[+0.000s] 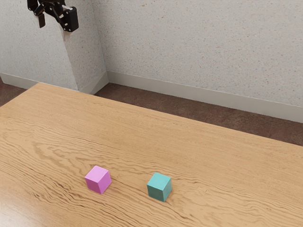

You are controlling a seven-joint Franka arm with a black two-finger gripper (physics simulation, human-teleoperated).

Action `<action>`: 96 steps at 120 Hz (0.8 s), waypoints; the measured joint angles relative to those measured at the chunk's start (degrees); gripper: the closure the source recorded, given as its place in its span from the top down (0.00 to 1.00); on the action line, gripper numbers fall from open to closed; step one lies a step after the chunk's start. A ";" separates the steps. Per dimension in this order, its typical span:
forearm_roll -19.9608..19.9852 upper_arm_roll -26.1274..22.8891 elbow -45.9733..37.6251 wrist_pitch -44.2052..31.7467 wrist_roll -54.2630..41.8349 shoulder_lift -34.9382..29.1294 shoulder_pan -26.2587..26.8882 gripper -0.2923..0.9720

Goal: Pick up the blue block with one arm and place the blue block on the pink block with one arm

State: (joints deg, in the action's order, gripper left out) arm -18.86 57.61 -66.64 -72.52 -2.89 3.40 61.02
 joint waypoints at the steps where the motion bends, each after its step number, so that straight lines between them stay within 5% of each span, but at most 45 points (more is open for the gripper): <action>1: -0.02 -0.02 0.00 0.00 0.00 0.02 -0.02 0.77; 32: -1.22 -8.48 -0.46 -4.53 0.41 4.11 -1.10 0.77; 48: 3.14 -8.87 -0.93 -8.92 0.58 9.65 -7.24 0.77; 96: 21.19 -8.94 -21.97 -25.57 3.50 15.42 -8.79 0.77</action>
State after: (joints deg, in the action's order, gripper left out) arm 2.33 48.67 -88.61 -98.09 0.62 18.82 52.23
